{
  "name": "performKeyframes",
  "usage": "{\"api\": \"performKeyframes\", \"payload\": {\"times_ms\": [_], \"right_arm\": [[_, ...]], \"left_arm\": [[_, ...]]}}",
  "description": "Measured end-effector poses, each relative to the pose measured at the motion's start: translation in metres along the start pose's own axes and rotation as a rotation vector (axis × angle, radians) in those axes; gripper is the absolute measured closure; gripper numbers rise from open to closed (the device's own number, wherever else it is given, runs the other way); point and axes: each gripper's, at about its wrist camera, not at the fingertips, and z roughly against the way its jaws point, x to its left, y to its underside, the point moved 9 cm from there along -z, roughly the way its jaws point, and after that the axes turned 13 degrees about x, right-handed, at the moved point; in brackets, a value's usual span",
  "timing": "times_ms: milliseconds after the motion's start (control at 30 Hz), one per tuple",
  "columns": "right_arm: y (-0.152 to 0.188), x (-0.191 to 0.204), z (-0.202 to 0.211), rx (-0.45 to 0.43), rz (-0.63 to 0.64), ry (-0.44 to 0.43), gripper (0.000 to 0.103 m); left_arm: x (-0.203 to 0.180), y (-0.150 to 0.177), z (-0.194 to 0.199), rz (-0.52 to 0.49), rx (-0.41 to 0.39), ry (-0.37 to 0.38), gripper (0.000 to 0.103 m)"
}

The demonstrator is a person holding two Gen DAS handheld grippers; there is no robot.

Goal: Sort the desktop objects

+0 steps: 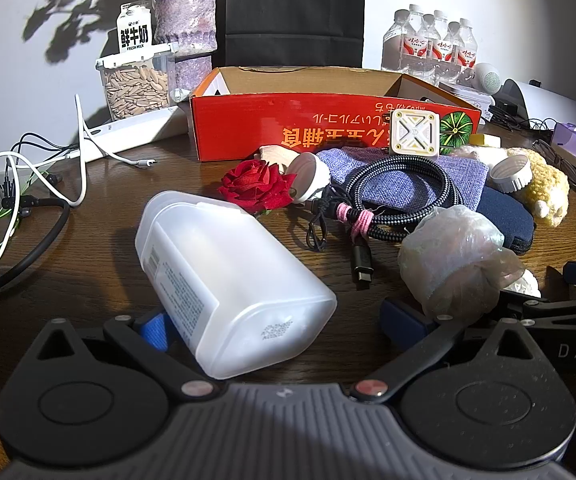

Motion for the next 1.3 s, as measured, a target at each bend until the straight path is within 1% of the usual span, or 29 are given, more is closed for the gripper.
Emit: {"api": "performKeyframes", "payload": {"times_ms": [867,967,1033,1067,1133,1233,1300], "right_arm": [[0.001,0.000,0.002,0.000,0.002,0.001,0.000],[0.003,-0.001,0.005,0.017,0.034,-0.023,0.001],[0.007,-0.003,0.020,-0.007,0.054,-0.076,0.004],[0.009,-0.003,0.031,-0.039,0.072,-0.130,0.004],[0.011,-0.001,0.048,-0.081,0.093,-0.204,0.004],[0.005,0.015,0.061,-0.107,0.121,-0.300,0.005],[-0.001,0.032,0.059,-0.115,0.136,-0.345,0.007]], "left_arm": [[0.001,0.000,0.000,0.003,0.000,-0.001,0.000],[0.000,0.003,0.004,-0.034,0.005,0.031,0.000],[0.004,0.012,0.016,-0.049,0.005,0.071,0.000],[0.007,0.017,0.022,-0.039,-0.005,0.090,0.000],[0.017,0.021,0.033,-0.013,-0.023,0.129,0.000],[0.031,0.013,0.038,0.047,-0.039,0.133,0.000],[0.037,0.002,0.033,0.090,-0.046,0.123,0.000]]}}
